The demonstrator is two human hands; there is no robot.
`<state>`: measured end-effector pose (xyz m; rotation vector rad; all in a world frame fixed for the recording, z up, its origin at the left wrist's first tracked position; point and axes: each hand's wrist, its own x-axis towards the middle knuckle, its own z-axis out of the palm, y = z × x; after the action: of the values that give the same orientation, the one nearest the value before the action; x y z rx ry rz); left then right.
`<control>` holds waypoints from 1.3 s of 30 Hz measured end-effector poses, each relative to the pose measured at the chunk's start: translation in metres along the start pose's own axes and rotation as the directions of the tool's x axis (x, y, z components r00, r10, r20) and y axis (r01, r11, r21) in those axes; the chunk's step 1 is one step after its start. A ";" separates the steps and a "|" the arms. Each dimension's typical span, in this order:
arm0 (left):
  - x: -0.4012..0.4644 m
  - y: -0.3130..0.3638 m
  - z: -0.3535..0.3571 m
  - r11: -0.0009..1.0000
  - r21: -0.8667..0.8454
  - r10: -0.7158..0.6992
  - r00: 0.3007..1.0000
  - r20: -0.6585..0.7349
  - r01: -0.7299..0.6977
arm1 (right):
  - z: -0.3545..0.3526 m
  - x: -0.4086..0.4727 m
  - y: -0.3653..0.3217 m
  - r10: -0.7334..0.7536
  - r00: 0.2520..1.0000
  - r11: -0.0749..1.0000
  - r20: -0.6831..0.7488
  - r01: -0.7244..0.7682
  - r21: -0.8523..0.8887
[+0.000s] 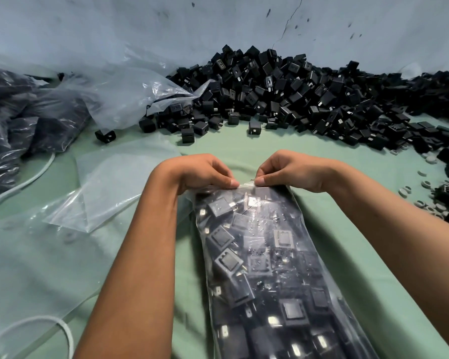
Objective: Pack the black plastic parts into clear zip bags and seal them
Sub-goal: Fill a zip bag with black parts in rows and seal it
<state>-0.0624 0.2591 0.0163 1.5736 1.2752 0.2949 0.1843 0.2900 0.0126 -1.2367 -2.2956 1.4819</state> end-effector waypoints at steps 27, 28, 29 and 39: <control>-0.020 -0.034 -0.023 0.974 -0.213 -0.100 0.993 -0.070 0.083 | 0.007 0.003 -0.007 0.071 0.992 0.984 -0.106 -0.088 -0.156; -0.019 -0.034 -0.023 0.975 -0.208 -0.090 0.993 -0.077 0.072 | 0.007 0.004 -0.010 0.077 0.991 0.980 -0.107 -0.095 -0.173; -0.019 -0.035 -0.023 0.977 -0.206 -0.079 0.994 -0.078 0.062 | 0.006 0.004 -0.013 0.075 0.990 0.972 -0.116 -0.098 -0.214; -0.017 -0.036 -0.021 0.990 -0.136 0.013 0.998 -0.063 -0.021 | 0.031 0.037 -0.047 -0.001 1.000 0.975 0.016 0.005 -0.224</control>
<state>-0.1046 0.2525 0.0022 1.4691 1.2625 0.4357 0.1181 0.2859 0.0243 -1.2781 -2.5308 1.2623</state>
